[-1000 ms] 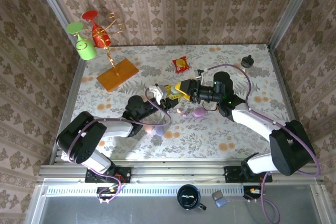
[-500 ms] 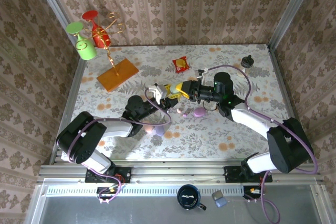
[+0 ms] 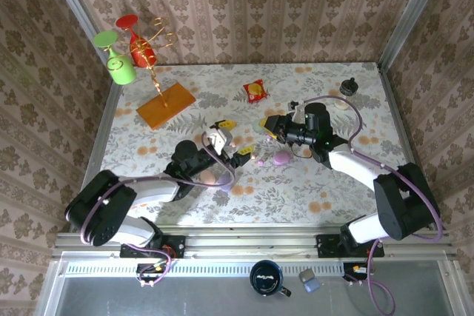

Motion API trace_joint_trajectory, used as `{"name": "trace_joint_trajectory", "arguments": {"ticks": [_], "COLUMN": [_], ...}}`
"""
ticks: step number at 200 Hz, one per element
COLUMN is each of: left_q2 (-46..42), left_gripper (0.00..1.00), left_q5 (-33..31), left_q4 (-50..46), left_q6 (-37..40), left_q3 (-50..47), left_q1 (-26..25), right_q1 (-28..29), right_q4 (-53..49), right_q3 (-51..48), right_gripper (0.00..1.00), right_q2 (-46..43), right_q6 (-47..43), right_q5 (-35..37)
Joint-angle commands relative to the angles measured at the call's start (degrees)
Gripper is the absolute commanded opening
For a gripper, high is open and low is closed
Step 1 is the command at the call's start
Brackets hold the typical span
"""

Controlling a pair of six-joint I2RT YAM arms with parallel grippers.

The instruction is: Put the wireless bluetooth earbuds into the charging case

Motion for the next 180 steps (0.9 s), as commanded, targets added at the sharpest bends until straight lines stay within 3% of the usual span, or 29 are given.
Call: {"name": "trace_joint_trajectory", "arguments": {"ticks": [1, 36, 75, 143, 180], "left_q2": [-5.12, -13.87, -19.28, -23.49, -23.53], "left_gripper": [0.94, 0.98, 0.99, 1.0, 1.0], "left_q5": [-4.92, -15.6, -28.98, -41.48, -44.3], "left_q4": [-9.1, -26.44, -37.66, -58.89, -65.48], "left_q6": [1.83, 0.48, -9.55, -20.2, -25.28], "left_q3": [-1.8, -1.53, -2.59, -0.22, 0.61], "left_q1": [-0.29, -2.87, -5.15, -6.26, -6.29], "right_q1": [-0.73, -1.03, -1.14, -1.43, -2.05], "right_q4": [-8.43, -10.18, -11.07, -16.93, -17.83], "right_q3": [3.17, 9.28, 18.11, 30.81, 32.23], "right_gripper": [0.2, 0.2, 0.23, 0.28, 0.44], "right_q2": [3.74, 12.55, 23.74, 36.92, 38.42], "right_q6": [-8.89, -12.83, -14.4, -17.83, -18.87], "right_q5": [7.06, 9.09, 9.27, 12.23, 13.19]}}
